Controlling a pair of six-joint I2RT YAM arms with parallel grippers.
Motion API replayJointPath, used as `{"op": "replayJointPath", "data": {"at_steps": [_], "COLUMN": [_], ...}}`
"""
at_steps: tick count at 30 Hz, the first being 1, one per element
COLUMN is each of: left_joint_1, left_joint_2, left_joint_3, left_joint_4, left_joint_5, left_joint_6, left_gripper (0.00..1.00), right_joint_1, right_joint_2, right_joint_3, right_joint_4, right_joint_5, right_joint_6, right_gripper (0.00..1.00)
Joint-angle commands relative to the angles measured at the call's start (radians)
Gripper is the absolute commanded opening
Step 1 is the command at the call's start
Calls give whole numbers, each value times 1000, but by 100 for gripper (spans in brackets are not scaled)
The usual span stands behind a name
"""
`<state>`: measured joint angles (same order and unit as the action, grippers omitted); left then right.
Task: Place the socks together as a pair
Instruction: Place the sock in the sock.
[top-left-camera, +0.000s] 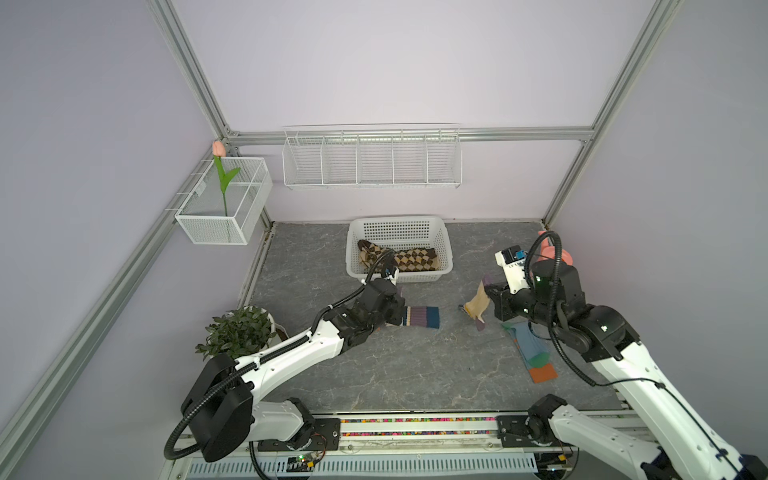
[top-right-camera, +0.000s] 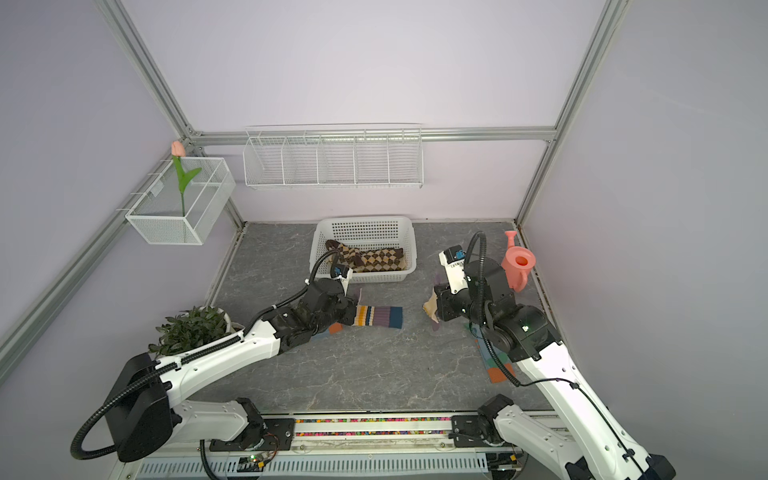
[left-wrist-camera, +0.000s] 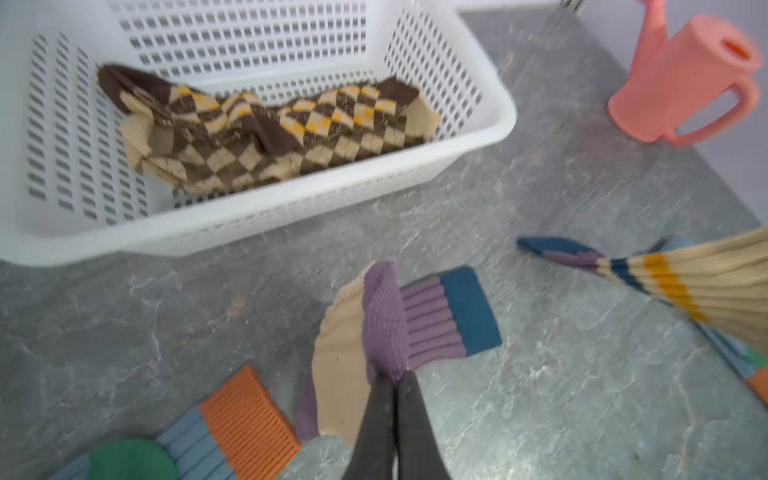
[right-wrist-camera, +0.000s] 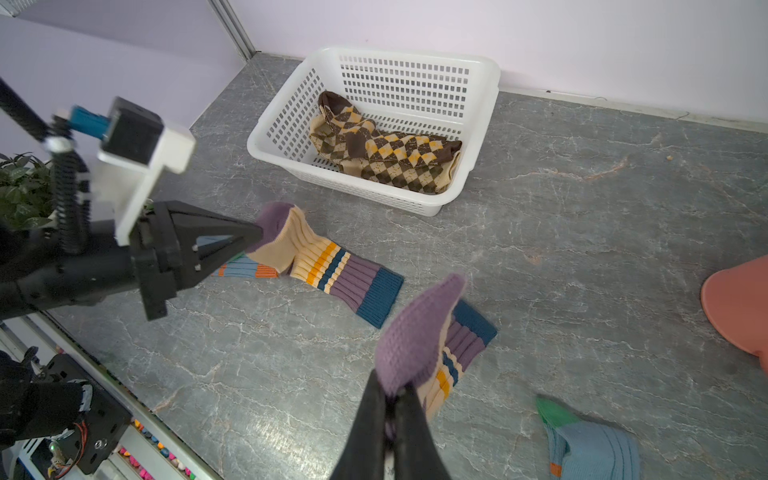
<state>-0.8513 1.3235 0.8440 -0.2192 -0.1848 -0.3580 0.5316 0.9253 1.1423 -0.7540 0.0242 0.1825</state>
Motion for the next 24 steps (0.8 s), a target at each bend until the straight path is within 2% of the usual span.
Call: {"op": "replayJointPath", "data": {"at_steps": [1, 4, 6, 12, 16, 19, 24], "left_joint_1": [-3, -5, -6, -1, 24, 57, 106], "left_joint_2": [-7, -6, -11, -26, -36, -49, -87], "left_joint_3": [0, 36, 54, 33, -13, -45, -91], "left_joint_4": [-3, -5, -25, -98, -72, -42, -17], "left_joint_5": [68, 149, 147, -36, -47, -37, -16], "left_joint_6": [-34, -39, -41, -61, -76, -90, -94], "left_gripper": [0, 0, 0, 0, 0, 0, 0], "right_joint_1": [-4, -6, -7, -8, 22, 87, 93], "right_joint_2": [4, 9, 21, 98, 239, 376, 592], "right_joint_3": [-11, -19, -24, -71, -131, -157, -170], "right_joint_4": [2, 15, 22, 111, 249, 359, 519], "right_joint_5": [-13, -5, -12, -103, -182, -156, -182], "right_joint_6": [-15, -15, -15, -3, 34, 37, 79], "right_gripper": [7, 7, 7, 8, 8, 8, 7]}}
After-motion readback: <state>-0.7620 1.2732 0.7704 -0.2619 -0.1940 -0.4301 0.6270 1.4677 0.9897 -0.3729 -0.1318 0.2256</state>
